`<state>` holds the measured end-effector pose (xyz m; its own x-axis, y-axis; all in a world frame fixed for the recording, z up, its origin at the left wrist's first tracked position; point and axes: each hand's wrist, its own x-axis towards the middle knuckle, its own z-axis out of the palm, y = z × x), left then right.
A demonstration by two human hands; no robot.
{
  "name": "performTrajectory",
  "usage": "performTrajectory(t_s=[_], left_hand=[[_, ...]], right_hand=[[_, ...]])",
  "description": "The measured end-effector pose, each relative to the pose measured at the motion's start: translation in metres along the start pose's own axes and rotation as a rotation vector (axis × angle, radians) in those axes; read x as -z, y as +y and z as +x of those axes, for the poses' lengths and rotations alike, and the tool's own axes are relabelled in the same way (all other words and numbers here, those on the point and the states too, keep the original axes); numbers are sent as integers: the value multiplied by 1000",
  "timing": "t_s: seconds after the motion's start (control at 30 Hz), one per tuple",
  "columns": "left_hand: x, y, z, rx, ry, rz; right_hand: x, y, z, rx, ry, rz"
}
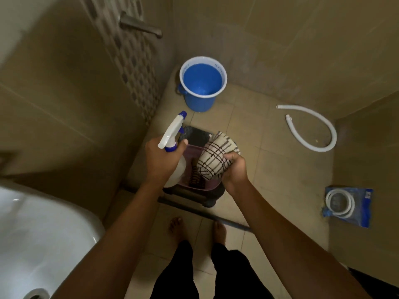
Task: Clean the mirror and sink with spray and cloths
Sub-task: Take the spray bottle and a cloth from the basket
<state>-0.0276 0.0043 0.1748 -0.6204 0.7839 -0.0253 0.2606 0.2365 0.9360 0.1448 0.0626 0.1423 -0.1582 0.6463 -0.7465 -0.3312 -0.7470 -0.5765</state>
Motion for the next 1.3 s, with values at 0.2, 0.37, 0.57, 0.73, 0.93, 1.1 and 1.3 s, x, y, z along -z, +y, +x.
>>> performTrajectory(t_s=[0.2, 0.37, 0.57, 0.73, 0.93, 1.1, 1.3], left_hand=[[19, 45, -14, -35, 82, -37], [27, 85, -33, -91, 121, -107], [41, 124, -63, -142, 180, -142], [62, 152, -94, -92, 339, -89], [107, 165, -132, -133, 566, 26], [153, 184, -173, -127, 732, 66], [216, 207, -225, -124, 817, 16]], right_hand=[[-24, -34, -33, -10, -208, 88], [-47, -68, -65, -17, -326, -4], [-88, -87, -101, -6, -468, -124], [-114, -84, -132, -10, -587, -256], [-147, -54, -185, -79, -756, -435], [-167, -26, -235, -121, -948, -491], [-168, -4, -282, 124, -1110, -749]])
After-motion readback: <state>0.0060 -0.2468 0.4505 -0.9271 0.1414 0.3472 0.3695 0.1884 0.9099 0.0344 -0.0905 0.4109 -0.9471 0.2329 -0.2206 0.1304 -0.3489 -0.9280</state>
